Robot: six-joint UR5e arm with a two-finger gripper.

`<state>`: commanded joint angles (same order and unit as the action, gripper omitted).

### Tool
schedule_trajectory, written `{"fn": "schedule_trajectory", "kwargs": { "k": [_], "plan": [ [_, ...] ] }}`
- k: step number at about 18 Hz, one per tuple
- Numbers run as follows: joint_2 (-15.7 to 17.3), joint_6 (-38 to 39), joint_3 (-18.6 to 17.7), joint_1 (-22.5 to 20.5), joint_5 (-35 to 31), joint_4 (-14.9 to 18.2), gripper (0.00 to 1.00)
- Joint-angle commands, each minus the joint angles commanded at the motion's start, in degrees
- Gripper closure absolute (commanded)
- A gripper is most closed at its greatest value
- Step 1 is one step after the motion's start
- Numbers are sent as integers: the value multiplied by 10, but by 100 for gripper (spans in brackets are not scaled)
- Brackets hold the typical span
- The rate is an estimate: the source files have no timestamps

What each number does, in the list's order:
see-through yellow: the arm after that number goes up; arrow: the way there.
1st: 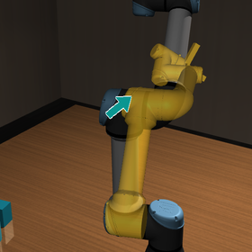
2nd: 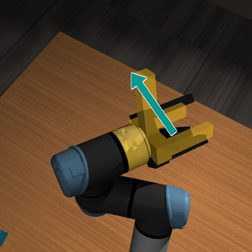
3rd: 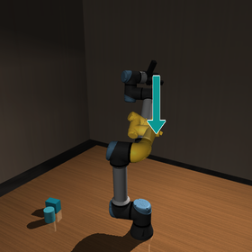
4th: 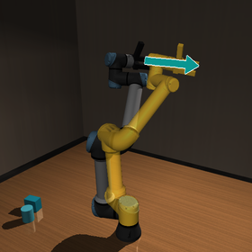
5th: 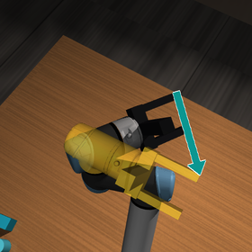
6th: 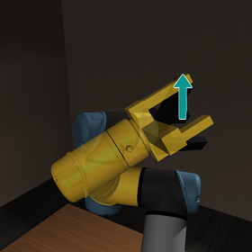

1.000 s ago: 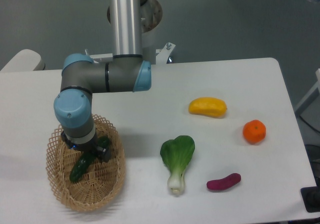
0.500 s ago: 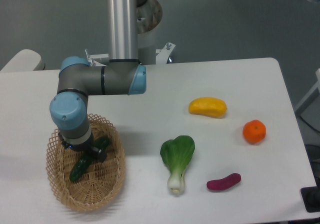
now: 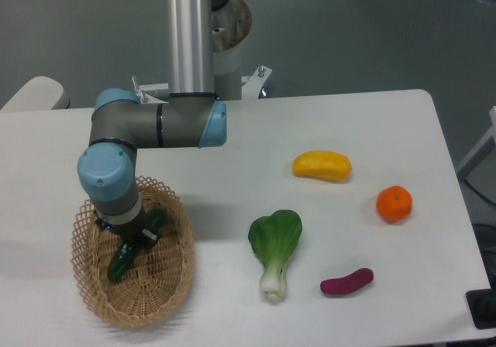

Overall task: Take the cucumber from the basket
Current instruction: 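Lift the held cucumber up and out of the basket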

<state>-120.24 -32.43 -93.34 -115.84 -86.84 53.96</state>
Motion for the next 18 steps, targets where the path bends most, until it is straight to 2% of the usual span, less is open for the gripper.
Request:
{"fn": "schedule_trajectory", "kwargs": {
  "k": [3,7,10,18],
  "plan": [
    [4,-4,2,-3,0,0,70],
    [32,-74,17,-20,-18,11,70],
    [54,-117,36,-61,-24,19,70],
    [81,-313,86,-208,-20,97,70]
  ]
}}
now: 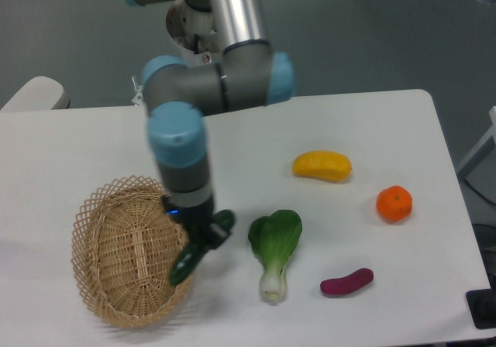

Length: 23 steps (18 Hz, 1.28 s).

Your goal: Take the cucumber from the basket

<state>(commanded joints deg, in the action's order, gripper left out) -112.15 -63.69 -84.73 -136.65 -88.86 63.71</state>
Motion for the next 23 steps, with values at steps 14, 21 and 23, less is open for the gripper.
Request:
{"fn": "schedule_trajectory", "kwargs": {
  "k": [14,21,23],
  "plan": [
    [14,-210,4,-129,11,21,69],
    [18,-211,5,-133,11,21,69],
    [19,-211,5,-133,11,21,69]
  ]
}}
